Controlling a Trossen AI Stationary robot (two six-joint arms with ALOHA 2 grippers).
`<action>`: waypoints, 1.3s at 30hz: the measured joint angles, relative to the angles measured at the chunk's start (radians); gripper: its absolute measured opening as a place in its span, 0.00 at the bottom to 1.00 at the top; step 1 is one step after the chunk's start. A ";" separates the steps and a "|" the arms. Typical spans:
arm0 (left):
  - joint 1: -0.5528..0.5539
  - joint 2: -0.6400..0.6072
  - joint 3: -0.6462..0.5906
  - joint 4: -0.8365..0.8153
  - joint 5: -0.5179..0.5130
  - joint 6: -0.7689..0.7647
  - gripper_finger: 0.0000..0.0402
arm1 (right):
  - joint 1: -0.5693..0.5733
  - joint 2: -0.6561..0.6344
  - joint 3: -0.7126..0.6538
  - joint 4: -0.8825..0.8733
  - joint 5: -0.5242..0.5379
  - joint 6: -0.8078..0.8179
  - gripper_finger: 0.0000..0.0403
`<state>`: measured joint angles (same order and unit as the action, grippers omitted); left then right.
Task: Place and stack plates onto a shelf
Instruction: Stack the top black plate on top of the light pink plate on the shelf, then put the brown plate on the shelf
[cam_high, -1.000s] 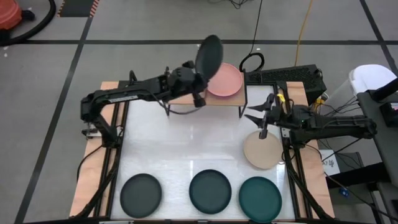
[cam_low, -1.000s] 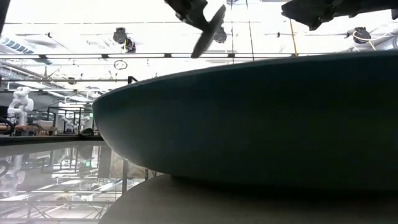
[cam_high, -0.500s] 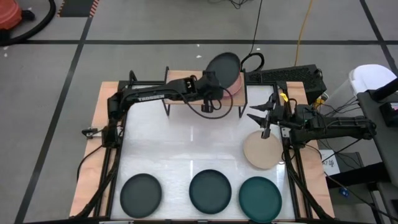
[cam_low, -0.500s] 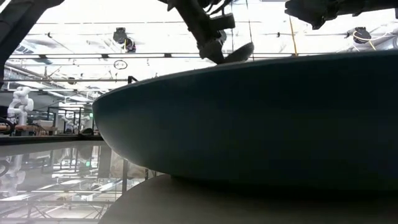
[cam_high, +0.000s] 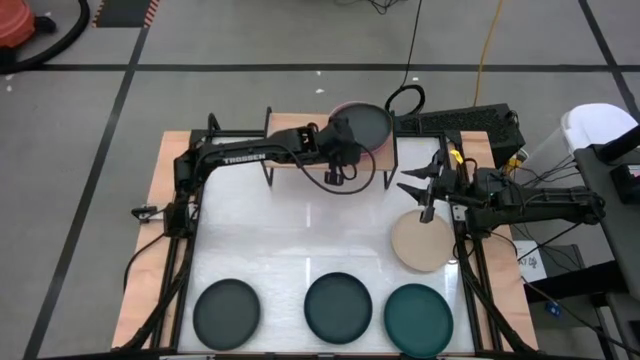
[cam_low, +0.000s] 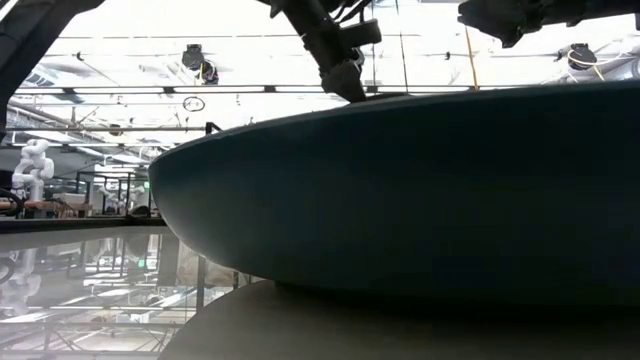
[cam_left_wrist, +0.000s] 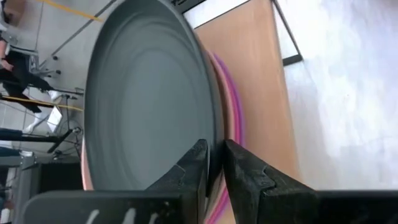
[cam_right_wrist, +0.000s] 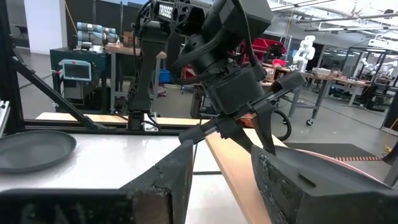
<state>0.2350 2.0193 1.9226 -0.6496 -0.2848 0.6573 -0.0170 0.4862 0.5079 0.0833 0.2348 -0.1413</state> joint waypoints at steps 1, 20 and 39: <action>0.000 0.000 0.000 -0.004 0.000 -0.006 0.14 | 0.000 0.000 0.000 -0.003 0.000 0.000 0.36; -0.059 -0.098 0.000 0.018 -0.125 -0.134 0.46 | 0.000 0.000 0.000 -0.018 0.000 0.006 0.36; -0.188 -0.594 -0.712 0.555 -0.064 -0.539 0.46 | -0.001 0.004 0.000 -0.060 0.001 0.025 0.36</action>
<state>0.0468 1.4249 1.2102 -0.0945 -0.3491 0.1182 -0.0181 0.4902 0.5076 0.0231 0.2355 -0.1165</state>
